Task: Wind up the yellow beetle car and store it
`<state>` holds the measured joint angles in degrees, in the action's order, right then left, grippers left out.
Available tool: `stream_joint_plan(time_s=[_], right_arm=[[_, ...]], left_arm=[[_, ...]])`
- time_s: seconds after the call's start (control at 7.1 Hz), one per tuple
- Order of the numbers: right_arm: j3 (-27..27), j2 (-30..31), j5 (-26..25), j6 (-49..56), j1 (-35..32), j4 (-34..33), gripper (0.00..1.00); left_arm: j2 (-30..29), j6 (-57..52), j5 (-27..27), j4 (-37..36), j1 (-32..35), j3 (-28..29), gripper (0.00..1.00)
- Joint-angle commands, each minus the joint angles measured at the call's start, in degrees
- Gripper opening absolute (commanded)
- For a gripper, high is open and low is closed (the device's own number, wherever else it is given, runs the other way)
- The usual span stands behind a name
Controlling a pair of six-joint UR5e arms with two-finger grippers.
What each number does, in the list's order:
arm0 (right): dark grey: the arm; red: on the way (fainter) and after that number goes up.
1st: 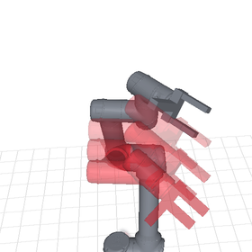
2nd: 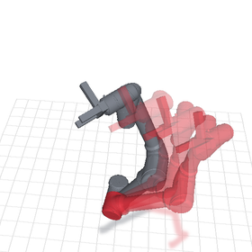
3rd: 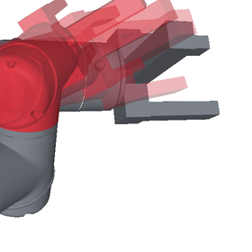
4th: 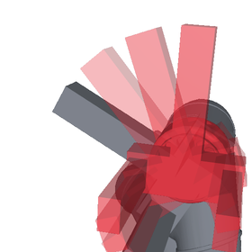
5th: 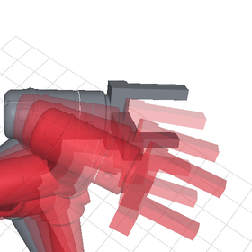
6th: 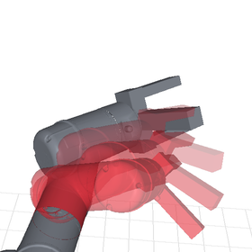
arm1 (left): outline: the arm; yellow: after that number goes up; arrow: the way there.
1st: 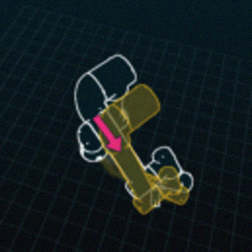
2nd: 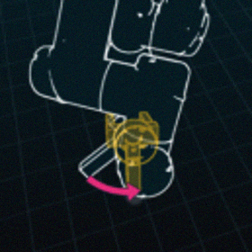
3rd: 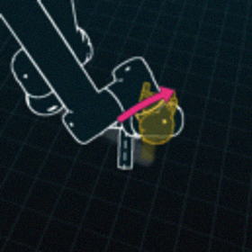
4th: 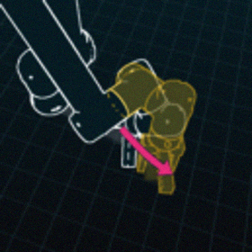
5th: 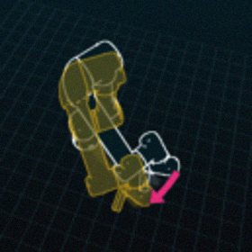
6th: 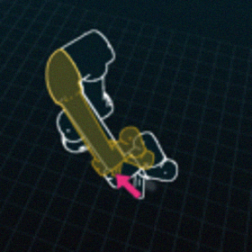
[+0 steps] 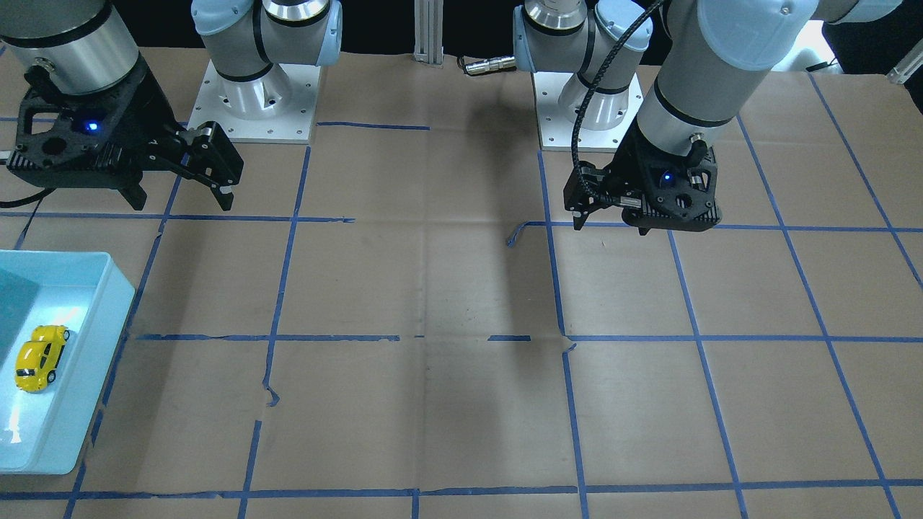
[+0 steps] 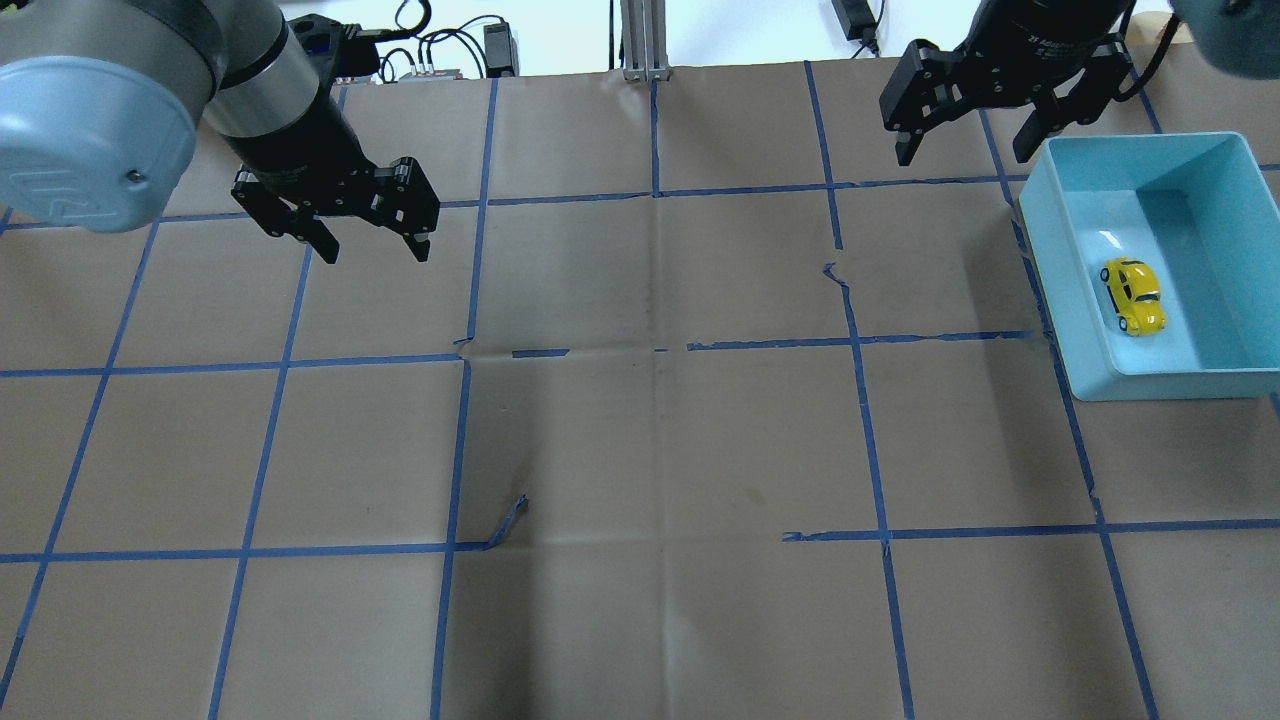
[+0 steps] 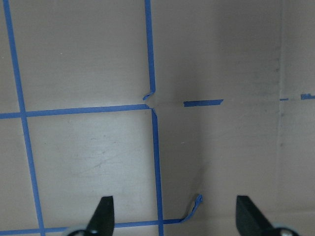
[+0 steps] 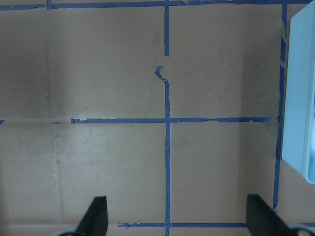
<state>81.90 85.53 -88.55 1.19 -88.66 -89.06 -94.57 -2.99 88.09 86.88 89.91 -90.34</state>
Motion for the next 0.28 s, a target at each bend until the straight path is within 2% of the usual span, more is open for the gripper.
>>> stream_joint_plan(time_s=[0.0, 0.14], right_arm=[[0.10, -0.10, -0.57, -0.31, -0.63, -0.59, 0.99], [0.10, -0.10, -0.57, -0.31, -0.63, -0.32, 0.99]], left_arm=[[-0.08, 0.00, -0.03, 0.22, 0.00, -0.02, 0.88], [-0.17, 0.00, -0.03, 0.31, 0.00, -0.02, 0.88]])
